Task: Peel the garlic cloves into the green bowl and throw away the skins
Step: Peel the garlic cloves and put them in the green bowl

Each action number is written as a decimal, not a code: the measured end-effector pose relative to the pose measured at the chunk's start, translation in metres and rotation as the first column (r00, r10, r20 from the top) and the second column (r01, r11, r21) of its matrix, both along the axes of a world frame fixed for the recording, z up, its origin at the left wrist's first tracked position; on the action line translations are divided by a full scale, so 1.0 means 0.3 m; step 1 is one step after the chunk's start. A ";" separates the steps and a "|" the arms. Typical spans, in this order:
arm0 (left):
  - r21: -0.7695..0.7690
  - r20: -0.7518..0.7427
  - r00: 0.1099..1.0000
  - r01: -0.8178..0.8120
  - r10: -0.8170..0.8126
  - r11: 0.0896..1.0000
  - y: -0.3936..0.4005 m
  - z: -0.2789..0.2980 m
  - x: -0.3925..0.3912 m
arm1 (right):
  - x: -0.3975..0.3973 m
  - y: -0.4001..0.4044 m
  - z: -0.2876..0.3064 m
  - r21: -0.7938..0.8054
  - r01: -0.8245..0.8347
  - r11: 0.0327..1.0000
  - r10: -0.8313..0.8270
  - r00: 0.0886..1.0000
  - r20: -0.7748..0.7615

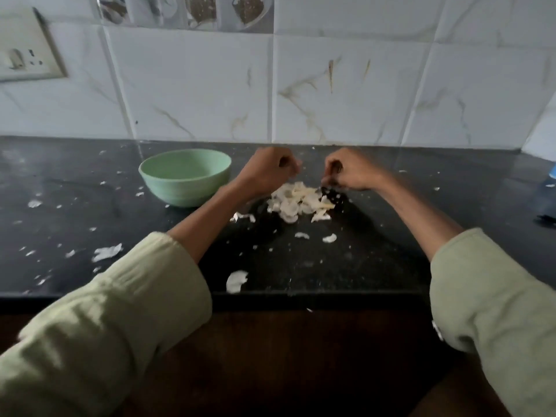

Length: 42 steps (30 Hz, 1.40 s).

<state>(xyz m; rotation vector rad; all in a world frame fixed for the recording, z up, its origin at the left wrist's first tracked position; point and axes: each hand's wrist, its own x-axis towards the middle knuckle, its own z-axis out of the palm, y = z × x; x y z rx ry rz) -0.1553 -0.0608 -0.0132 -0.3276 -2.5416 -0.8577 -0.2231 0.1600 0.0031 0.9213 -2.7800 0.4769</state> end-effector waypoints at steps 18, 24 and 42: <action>0.033 -0.152 0.988 0.039 -0.033 0.999 0.008 -0.025 0.033 | 0.086 -0.051 0.001 -0.514 -0.129 0.848 0.291 0.923 0.250; 0.092 -0.170 0.985 0.011 0.005 0.996 0.004 -0.026 0.025 | 0.081 -0.043 0.011 -0.582 -0.132 0.802 0.318 0.920 0.229; 0.215 -0.136 0.989 0.084 -0.055 0.973 0.029 -0.027 0.053 | 0.088 -0.038 0.017 -0.578 -0.170 0.798 0.282 0.953 0.110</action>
